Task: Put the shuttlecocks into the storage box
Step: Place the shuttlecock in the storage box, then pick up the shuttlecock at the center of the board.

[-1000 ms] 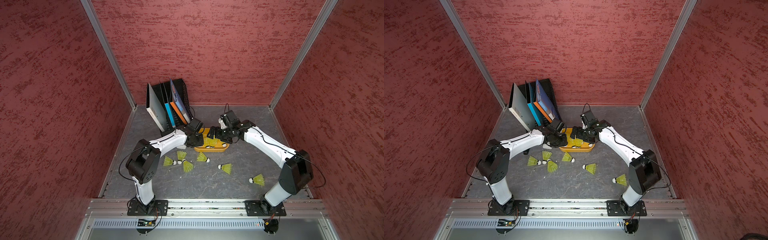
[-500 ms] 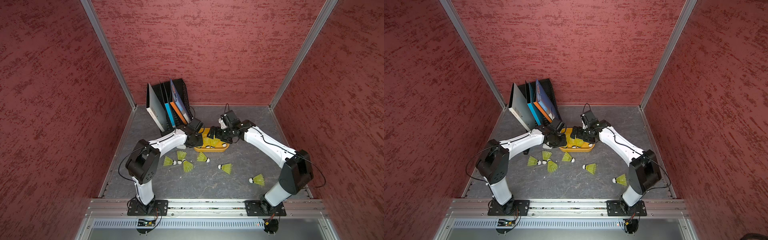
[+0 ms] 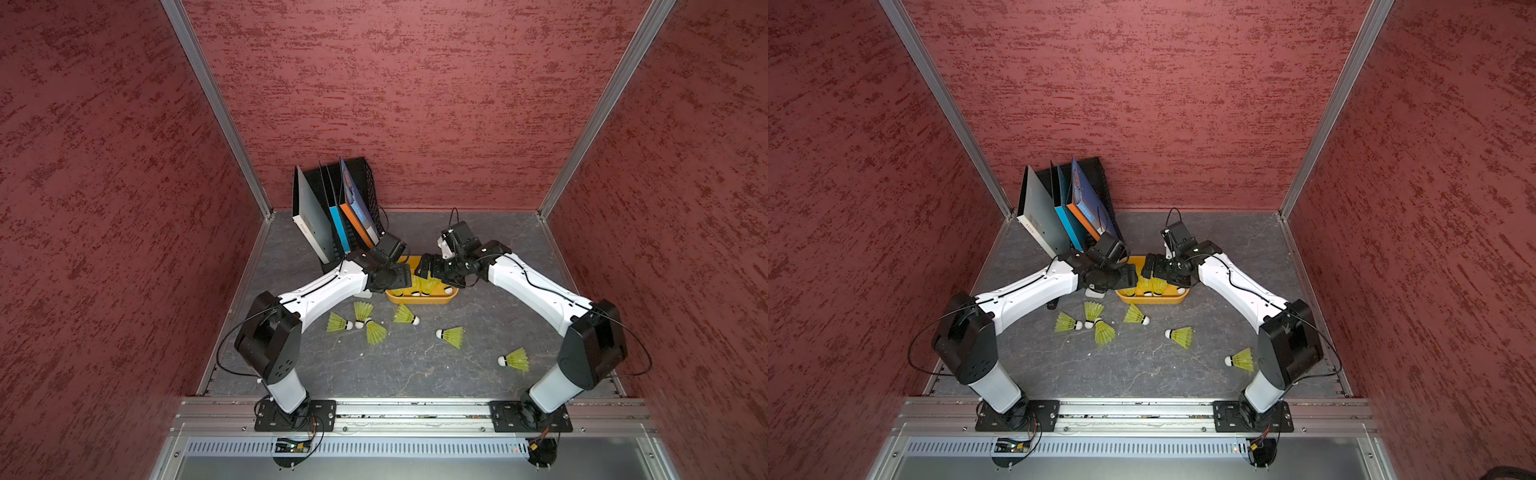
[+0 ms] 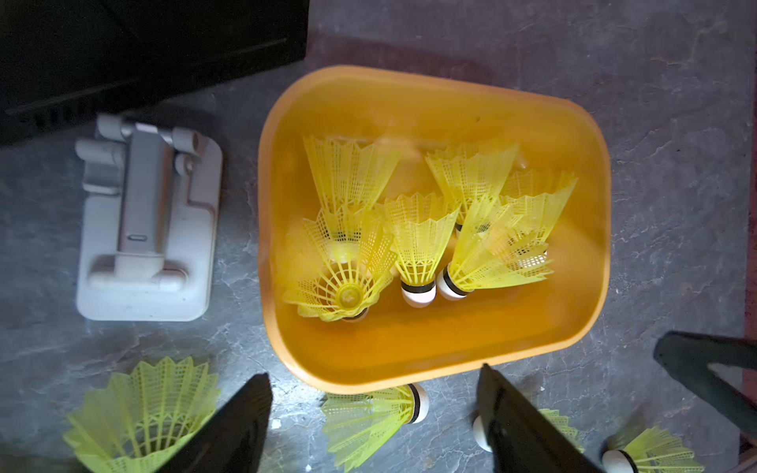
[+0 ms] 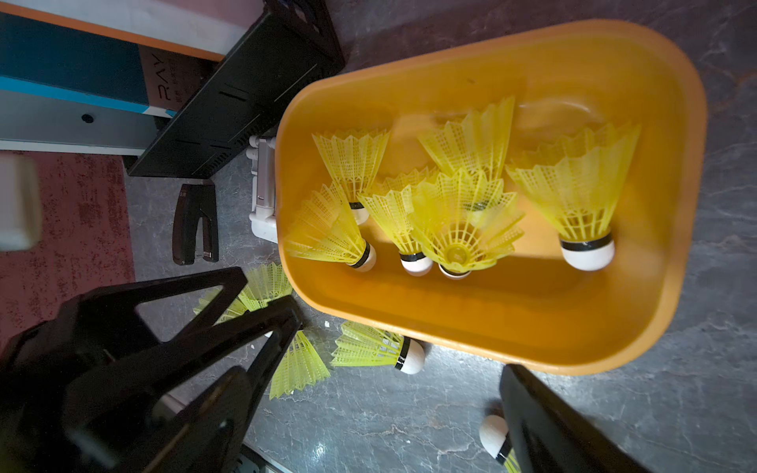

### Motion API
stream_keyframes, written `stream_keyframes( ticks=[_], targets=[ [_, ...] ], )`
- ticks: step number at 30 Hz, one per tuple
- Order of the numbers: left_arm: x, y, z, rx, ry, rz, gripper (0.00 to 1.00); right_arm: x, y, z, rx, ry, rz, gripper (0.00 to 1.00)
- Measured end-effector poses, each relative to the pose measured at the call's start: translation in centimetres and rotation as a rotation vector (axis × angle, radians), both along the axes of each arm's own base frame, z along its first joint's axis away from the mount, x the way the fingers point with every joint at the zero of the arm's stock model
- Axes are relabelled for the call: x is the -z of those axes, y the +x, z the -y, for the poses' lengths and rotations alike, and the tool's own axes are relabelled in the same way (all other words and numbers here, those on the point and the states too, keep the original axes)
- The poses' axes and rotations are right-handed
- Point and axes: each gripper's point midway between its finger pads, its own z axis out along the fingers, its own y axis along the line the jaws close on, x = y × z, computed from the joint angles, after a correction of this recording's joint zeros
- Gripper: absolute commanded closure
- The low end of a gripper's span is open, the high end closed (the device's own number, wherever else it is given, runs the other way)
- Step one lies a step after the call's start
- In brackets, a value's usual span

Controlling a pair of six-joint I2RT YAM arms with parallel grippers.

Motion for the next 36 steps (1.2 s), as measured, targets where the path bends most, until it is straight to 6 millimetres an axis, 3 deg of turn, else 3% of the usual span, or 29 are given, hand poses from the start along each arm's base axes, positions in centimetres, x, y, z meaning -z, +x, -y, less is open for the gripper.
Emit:
stream_keyframes(
  ticks=[6, 15, 20, 24, 30, 36],
  targets=[
    [-3.1, -0.1, -0.6, -0.014, -0.024, 0.082, 0.00, -0.9, -0.5, 0.4, -0.003, 0.005, 0.022, 0.03],
    [-6.5, -1.7, -2.0, -0.011, -0.080, 0.194, 0.00, -1.5, -2.9, 1.2, -0.015, 0.000, 0.039, 0.07],
    [-7.3, -3.7, -2.9, 0.013, -0.093, 0.233, 0.00, -1.3, -5.6, 0.6, -0.073, -0.021, 0.049, 0.13],
    [-7.5, -5.6, -4.0, 0.015, -0.115, 0.249, 0.00, -0.9, -7.5, -0.3, -0.142, -0.053, 0.073, 0.20],
    [-6.2, -8.8, -5.6, 0.017, -0.172, 0.221, 0.00, 1.5, -10.4, -0.7, -0.294, -0.118, 0.126, 0.21],
    [-4.5, -11.7, -5.8, 0.041, -0.238, 0.175, 0.00, 2.6, -10.8, -0.1, -0.441, -0.176, 0.230, 0.21]
  ],
)
